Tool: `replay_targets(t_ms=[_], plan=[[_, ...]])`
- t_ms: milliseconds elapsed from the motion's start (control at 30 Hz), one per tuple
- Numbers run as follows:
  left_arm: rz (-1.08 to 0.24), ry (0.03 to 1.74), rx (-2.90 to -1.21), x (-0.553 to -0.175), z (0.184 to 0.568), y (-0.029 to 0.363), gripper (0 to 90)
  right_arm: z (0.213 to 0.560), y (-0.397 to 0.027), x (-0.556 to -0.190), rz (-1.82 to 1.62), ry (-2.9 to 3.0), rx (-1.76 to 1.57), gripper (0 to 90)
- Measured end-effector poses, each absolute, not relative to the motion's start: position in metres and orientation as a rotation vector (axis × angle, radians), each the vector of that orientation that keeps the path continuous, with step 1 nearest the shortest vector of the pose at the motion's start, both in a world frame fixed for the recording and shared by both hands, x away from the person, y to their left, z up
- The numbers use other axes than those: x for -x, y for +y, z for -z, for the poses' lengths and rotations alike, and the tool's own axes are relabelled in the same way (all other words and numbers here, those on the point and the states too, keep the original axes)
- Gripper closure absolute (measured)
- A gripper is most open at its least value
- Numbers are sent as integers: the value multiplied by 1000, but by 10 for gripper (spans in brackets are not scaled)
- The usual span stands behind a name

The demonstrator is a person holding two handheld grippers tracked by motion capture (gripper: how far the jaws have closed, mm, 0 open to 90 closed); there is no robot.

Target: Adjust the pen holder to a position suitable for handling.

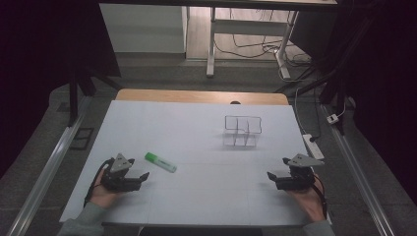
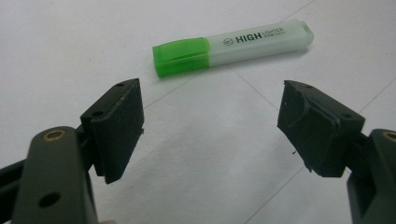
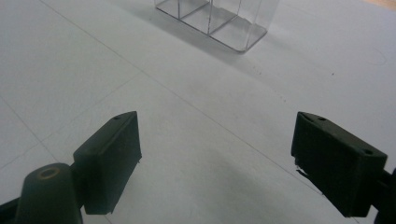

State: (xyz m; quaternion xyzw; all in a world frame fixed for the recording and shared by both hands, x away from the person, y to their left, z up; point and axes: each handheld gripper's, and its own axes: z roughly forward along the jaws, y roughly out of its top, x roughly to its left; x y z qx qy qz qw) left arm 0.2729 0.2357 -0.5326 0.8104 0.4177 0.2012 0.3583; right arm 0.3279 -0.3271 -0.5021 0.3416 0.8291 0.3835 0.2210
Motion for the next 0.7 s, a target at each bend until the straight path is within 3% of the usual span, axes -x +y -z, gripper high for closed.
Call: replay_targets(t_ms=[700], plan=[[-521, 1069, -2100, -273, 533, 236, 230, 503, -324, -329, -1063, 2306, -949, 174]])
